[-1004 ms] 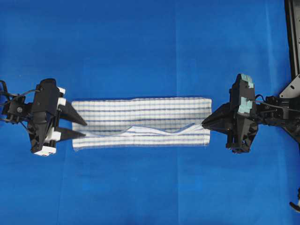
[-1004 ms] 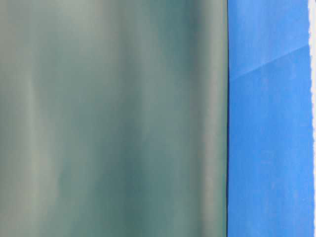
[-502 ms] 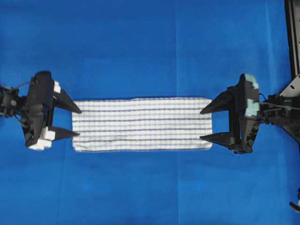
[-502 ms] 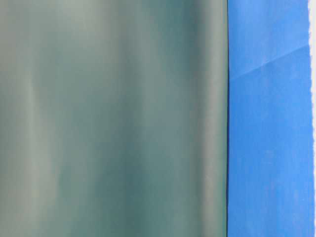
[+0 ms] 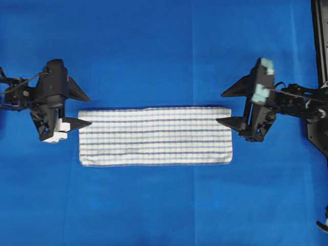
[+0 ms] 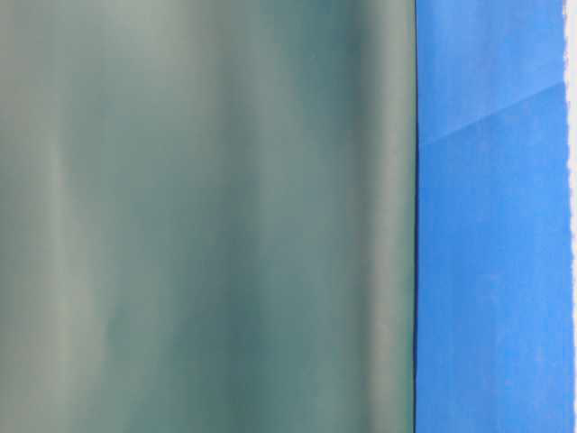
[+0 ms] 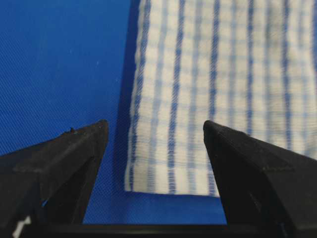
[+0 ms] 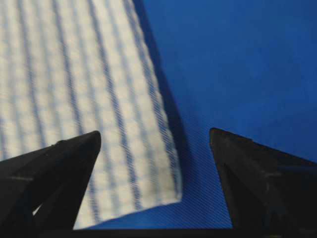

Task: Fold the blue towel.
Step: 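Release the corners and move grippers to the folded edge corners, then grasp the folded towel's top corners with both grippers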

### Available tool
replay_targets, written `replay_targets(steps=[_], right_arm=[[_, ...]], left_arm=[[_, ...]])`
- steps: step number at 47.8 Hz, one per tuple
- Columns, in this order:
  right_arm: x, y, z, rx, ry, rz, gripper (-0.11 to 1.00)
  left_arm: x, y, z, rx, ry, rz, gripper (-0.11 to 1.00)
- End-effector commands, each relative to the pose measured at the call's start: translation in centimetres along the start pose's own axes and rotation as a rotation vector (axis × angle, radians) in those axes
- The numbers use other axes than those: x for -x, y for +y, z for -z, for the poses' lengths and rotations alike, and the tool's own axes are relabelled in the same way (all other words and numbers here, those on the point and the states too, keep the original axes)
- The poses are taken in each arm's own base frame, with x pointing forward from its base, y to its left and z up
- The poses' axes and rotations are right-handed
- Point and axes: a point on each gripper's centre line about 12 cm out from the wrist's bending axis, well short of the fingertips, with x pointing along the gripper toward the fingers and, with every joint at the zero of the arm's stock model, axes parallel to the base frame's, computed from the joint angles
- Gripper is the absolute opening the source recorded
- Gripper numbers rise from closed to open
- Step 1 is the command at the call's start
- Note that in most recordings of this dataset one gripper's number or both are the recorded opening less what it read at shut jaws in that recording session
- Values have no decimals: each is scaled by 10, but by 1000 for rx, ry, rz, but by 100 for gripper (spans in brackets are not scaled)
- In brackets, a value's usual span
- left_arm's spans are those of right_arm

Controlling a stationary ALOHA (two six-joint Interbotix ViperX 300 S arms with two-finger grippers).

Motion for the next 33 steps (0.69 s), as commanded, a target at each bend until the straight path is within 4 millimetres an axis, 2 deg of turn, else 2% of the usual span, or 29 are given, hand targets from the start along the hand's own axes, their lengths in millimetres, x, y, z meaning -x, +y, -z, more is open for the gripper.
replay_targets(steps=[1,9,18,22,27,33], right_arm=[[-9,0,-3,4,1,14,83],[-22,-2,4,13,34,39,83],[-25,-4,8,13,48,48,82],[-25,-3,7,15,46,48,78],[-25,-1,8,22,46,41,62],[-24,0,10,30,57,36,25]], left_arm=[[-9,2,-4,1,-24,-4,72],[-25,4,4,2,-21,-9,72],[-36,7,19,8,43,-19,70],[-37,7,20,12,47,-20,67],[-37,7,19,15,44,-20,53],[-37,6,20,10,64,-19,25]])
